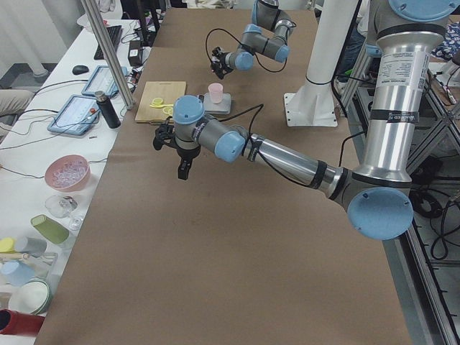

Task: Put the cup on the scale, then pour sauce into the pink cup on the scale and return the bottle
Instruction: 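Tilt the bottle spout down into the pink cup with the right gripper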

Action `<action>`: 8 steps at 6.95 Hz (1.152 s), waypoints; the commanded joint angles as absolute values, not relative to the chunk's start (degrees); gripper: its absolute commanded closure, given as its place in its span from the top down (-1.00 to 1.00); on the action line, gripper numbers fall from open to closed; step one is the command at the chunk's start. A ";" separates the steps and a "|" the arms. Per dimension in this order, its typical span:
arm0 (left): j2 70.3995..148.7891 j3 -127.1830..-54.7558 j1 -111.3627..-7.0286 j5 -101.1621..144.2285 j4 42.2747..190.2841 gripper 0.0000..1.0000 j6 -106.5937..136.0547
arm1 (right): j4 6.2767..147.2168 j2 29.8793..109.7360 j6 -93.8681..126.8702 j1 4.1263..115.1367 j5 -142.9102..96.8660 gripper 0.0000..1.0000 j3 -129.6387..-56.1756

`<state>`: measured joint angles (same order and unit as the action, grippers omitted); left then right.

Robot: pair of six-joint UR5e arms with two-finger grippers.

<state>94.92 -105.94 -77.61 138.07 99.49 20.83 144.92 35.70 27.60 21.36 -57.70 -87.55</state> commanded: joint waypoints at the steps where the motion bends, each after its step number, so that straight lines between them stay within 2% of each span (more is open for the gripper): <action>1: 94.92 -105.91 -77.61 138.77 99.49 0.93 20.83 | 147.28 35.16 28.04 20.92 -57.39 -1.00 -86.67; 8: 94.92 -105.73 -77.61 139.31 99.49 0.94 20.83 | 155.04 31.38 28.21 20.83 -55.29 -1.00 -83.85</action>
<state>94.92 -105.79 -77.61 139.21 99.49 20.83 154.35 31.65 28.08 20.83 -55.56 -84.10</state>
